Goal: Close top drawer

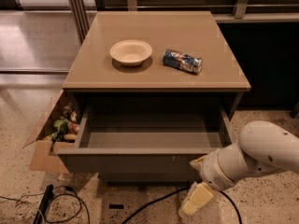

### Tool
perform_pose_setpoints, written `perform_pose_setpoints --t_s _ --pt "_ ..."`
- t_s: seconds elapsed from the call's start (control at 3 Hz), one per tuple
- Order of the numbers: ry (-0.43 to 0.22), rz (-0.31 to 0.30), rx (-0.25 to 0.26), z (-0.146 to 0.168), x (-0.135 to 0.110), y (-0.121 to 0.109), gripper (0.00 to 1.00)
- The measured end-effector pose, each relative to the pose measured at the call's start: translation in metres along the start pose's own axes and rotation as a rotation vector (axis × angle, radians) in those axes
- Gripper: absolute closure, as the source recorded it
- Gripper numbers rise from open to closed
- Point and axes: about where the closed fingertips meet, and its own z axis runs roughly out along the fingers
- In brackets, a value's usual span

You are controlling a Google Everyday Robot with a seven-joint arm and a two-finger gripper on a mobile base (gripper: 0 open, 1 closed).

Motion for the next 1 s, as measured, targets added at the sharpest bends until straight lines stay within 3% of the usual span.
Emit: perform_pose_setpoints --t_s 0.33,0.67,1.0 --pt "-0.044 -0.02 -0.004 0.008 -0.019 -0.041 0.19" --pt "-0.054 -0.064 0.076 -0.005 -0.062 -0.107 0.5" --pt "-0.021 -0.108 0.217 -0.047 -0.099 -0.162 0.79"
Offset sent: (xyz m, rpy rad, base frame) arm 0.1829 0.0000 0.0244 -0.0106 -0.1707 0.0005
